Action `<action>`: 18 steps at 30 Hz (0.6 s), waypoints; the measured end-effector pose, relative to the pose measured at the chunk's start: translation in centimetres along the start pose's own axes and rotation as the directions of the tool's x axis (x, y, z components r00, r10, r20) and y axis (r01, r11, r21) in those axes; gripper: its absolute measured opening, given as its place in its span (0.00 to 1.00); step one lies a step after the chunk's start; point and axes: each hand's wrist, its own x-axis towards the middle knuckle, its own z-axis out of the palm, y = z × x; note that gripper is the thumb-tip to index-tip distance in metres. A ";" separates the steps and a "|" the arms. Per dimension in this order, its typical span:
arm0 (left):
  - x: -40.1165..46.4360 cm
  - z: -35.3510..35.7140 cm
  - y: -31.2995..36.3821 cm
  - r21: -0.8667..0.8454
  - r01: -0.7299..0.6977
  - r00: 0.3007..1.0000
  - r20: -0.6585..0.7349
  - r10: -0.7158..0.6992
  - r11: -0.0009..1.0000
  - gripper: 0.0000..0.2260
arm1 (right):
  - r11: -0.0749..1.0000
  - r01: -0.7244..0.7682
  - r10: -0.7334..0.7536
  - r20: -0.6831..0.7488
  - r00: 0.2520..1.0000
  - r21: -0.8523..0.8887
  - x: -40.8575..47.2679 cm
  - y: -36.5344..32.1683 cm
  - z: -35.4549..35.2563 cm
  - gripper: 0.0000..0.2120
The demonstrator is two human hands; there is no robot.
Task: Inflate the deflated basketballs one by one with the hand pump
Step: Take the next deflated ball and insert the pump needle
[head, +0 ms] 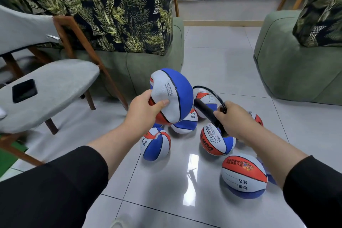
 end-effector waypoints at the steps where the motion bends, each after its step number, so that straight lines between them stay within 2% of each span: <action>1: 0.2 -0.3 -0.1 0.008 -0.002 1.000 -0.003 0.002 1.000 0.08 | 0.991 0.041 -0.040 0.013 0.999 -0.125 0.1 0.2 0.1 0.07; 3: 0.5 -0.7 -0.4 0.042 -0.003 1.000 0.008 0.003 0.999 0.07 | 0.955 0.104 -0.090 0.062 0.994 -0.278 0.1 0.6 0.4 0.08; 7: 0.6 -0.8 -1.4 0.123 0.003 0.999 0.052 -0.009 0.992 0.12 | 0.901 0.175 -0.162 0.068 0.985 -0.397 -0.2 1.4 1.4 0.10; 14: 1.0 -0.8 -2.0 0.103 0.074 0.997 0.024 -0.077 0.992 0.13 | 0.927 0.179 -0.200 -0.030 0.979 -0.328 -0.3 1.5 1.4 0.08; 18: 0.8 -0.8 -2.4 0.125 0.075 0.994 0.064 -0.084 0.989 0.12 | 0.961 0.149 -0.150 0.014 0.989 -0.233 0.0 1.4 2.1 0.07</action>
